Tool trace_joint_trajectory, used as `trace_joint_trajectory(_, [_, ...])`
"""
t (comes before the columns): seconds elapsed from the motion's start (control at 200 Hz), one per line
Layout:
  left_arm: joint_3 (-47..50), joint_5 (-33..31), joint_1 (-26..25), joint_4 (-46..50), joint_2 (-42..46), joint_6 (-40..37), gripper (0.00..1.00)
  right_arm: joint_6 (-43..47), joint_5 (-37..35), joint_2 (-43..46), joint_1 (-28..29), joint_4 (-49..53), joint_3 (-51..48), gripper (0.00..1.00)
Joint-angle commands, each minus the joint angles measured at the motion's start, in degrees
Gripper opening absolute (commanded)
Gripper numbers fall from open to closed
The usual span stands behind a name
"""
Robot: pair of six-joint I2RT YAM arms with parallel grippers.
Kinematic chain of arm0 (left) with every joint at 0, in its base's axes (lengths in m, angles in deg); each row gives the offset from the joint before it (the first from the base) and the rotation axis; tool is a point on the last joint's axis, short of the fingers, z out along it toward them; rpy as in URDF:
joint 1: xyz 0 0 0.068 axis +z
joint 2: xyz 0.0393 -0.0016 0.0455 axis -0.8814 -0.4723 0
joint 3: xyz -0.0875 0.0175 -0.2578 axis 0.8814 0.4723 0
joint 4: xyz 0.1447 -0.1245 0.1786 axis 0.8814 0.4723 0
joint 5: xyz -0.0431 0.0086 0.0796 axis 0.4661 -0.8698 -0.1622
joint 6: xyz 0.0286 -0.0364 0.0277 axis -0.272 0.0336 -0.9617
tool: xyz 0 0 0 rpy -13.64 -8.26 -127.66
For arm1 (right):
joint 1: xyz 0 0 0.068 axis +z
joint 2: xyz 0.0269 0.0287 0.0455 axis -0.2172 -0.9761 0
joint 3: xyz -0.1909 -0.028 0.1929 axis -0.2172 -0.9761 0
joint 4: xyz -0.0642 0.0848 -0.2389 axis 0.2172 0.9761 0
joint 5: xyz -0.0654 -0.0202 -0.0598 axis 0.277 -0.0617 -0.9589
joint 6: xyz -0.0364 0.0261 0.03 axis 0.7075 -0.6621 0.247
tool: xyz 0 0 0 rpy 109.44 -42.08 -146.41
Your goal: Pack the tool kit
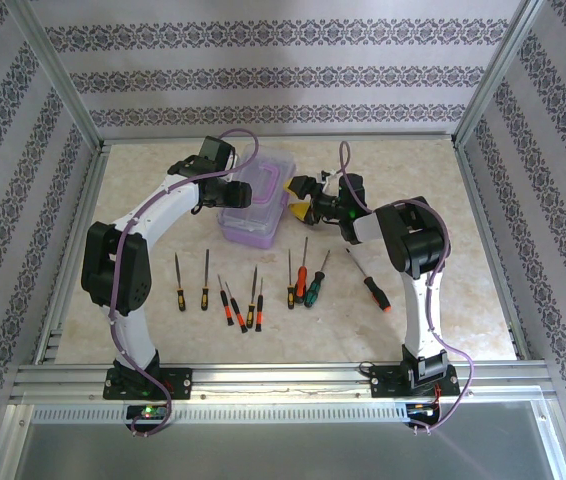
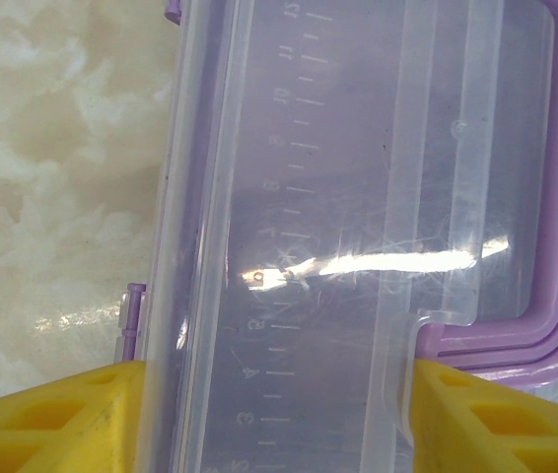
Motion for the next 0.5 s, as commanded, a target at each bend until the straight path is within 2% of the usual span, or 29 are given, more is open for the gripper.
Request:
trace_joint_trajectory(0.0, [2.5,5.5,-1.8,3.9,-5.7,-1.2,0.62,1.6,-0.4,-1.3,1.9,1.5,2.2,0.94])
trace_joint_trajectory(0.24, [2.4,5.7,-1.9,4.1,-5.8,-1.5,0.62,-1.8,-0.2,-3.7,2.0,-0.9,4.1,0.92])
trace_joint_trajectory(0.495, [2.1,5.7,-1.8,4.4,-5.8,-1.6,0.61,-6.2,1.6,-1.8,-0.1,-10.8,1.3,0.92])
